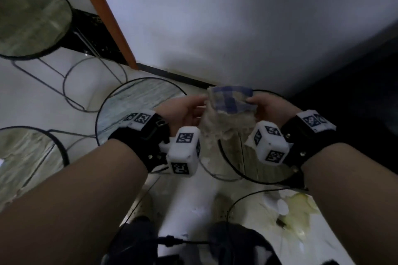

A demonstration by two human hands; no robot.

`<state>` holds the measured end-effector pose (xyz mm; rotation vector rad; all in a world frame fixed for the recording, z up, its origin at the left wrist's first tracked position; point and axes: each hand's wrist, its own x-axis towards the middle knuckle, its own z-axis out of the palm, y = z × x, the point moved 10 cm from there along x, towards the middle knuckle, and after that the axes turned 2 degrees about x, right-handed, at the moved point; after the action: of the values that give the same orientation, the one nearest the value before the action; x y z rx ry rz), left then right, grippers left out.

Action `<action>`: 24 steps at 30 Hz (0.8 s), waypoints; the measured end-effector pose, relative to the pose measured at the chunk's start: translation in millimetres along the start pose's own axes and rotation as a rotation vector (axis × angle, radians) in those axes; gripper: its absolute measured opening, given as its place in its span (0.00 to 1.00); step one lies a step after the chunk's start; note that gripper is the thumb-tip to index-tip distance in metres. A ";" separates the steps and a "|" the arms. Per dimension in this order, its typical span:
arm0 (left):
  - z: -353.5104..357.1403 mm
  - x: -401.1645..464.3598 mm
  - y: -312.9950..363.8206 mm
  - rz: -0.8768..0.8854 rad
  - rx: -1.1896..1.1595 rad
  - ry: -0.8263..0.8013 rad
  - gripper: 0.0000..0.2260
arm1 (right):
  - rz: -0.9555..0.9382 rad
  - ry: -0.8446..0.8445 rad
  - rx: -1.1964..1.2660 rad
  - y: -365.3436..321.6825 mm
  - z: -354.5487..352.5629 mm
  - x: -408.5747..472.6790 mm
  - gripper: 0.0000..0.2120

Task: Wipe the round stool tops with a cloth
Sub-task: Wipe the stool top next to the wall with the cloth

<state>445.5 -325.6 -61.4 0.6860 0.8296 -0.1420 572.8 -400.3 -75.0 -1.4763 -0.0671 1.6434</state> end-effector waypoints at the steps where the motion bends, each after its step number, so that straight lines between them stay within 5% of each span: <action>1: -5.9 8.2 0.5 0.011 -0.028 0.001 0.17 | -0.026 0.009 0.004 -1.2 -4.8 9.6 0.13; 5: -28.5 31.2 2.1 0.074 -0.099 0.016 0.26 | -0.111 0.008 0.004 -3.8 -10.7 33.5 0.13; 9: -40.2 42.9 0.0 0.141 -0.074 0.043 0.27 | -0.173 -0.037 -0.040 -7.1 -5.0 40.5 0.18; 11: -40.5 43.2 -1.3 0.188 -0.058 0.040 0.26 | -0.213 -0.078 -0.083 -8.5 2.4 35.0 0.12; 14: -35.1 34.9 -2.1 0.271 -0.029 0.030 0.25 | -0.269 -0.155 -0.158 -9.4 11.4 19.0 0.30; 16: -26.3 20.0 -8.4 0.338 0.003 0.024 0.25 | -0.339 -0.156 -0.243 -4.1 16.6 -5.2 0.33; 20: -0.2 -27.4 -20.0 0.412 0.027 0.034 0.26 | -0.432 -0.100 -0.235 4.1 29.1 -56.2 0.20; 24: 29.1 -96.1 -33.9 0.488 0.060 0.030 0.28 | -0.510 -0.095 -0.179 17.2 53.5 -130.5 0.19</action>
<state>386.0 -383.4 4.4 0.9295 0.6676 0.2849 504.3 -465.9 30.8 -1.3661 -0.6081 1.3091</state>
